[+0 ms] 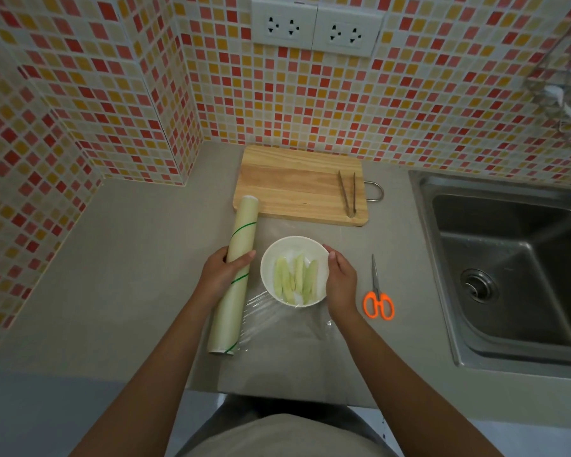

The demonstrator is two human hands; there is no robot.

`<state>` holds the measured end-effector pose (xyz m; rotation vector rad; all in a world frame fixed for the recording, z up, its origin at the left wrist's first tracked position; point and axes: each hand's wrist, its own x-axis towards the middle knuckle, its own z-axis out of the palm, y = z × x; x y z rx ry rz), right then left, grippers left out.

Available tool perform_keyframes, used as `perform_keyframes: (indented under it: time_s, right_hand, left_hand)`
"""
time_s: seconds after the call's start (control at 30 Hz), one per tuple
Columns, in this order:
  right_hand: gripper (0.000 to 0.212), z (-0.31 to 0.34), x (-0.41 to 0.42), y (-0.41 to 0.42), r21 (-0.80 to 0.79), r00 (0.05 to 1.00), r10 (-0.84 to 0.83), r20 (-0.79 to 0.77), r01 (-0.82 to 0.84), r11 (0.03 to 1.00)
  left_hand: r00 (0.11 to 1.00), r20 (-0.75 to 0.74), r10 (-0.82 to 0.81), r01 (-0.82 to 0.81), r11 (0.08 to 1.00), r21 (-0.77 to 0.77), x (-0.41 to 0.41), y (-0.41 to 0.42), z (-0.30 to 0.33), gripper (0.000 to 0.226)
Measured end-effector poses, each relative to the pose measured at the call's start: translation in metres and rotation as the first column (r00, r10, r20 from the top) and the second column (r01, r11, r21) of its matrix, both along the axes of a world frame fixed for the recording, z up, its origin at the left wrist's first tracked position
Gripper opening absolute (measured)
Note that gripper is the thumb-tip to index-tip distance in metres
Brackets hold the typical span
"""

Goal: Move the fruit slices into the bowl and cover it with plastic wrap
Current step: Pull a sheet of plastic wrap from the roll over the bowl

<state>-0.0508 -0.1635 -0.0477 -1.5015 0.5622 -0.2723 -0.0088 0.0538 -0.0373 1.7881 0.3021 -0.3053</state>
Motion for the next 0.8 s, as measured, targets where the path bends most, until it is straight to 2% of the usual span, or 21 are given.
perform_keyframes:
  time_s: [0.37, 0.8]
  right_hand:
    - [0.03, -0.0022, 0.0031, -0.0013, -0.046, 1.0, 0.002, 0.002, -0.001, 0.999]
    - [0.03, 0.0005, 0.0014, -0.0021, -0.07, 1.0, 0.005, -0.024, -0.006, 0.998]
  left_hand:
    - [1.0, 0.009, 0.006, -0.005, 0.996, -0.094, -0.0008, 0.0075, -0.0005, 0.021]
    - [0.999, 0.006, -0.037, 0.037, 0.998, -0.042, 0.0026, 0.0079, -0.0019, 0.022]
